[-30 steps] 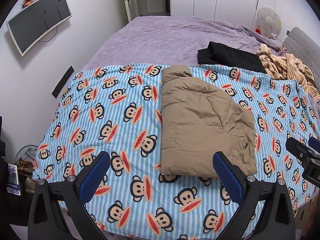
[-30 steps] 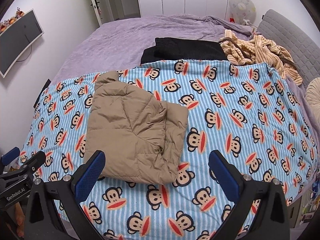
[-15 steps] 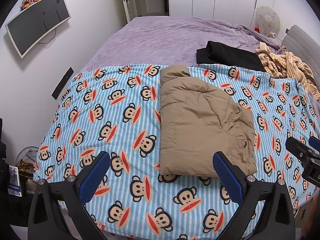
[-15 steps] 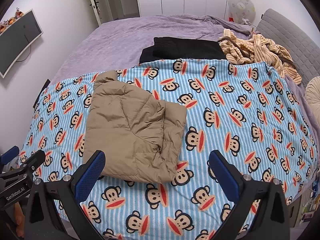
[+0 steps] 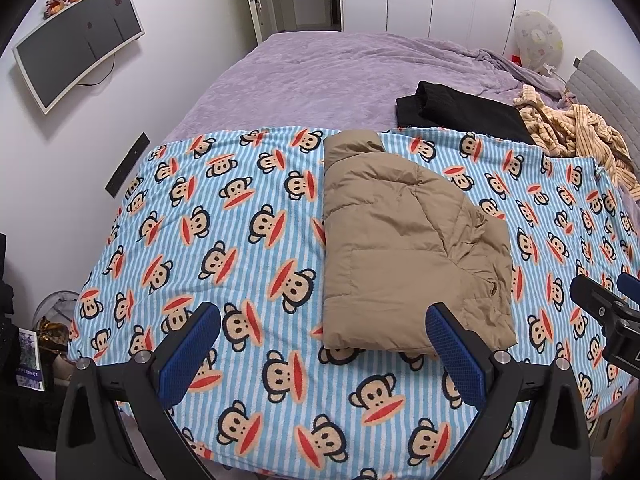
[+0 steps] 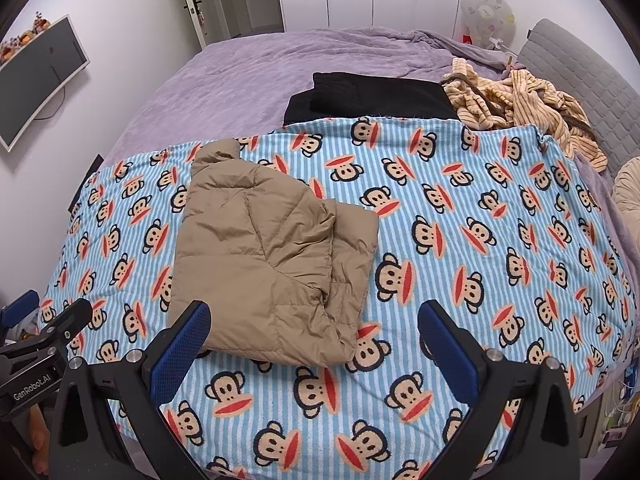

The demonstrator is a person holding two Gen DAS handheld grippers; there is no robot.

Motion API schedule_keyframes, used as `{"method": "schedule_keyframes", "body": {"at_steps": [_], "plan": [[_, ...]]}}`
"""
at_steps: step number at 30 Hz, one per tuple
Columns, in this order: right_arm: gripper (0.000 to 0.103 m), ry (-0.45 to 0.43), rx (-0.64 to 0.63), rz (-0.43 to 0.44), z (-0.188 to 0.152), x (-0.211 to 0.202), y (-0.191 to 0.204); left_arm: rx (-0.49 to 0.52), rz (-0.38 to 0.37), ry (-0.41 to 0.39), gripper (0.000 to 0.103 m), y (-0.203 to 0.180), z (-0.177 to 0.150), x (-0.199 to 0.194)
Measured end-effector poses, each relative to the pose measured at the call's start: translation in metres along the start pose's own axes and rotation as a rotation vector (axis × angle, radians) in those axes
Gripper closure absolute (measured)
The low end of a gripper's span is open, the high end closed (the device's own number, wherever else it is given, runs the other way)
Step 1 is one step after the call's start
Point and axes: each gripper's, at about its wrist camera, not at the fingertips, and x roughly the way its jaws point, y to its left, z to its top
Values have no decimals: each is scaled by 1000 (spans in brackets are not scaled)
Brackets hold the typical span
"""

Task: Fold large clothes

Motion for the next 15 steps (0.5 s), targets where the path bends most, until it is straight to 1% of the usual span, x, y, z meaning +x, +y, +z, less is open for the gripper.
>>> {"method": "schedule_keyframes", "body": {"at_steps": [15], "plan": [[0, 1, -5, 2, 0, 0, 1, 0, 1, 1, 0, 0, 0, 0]]}}
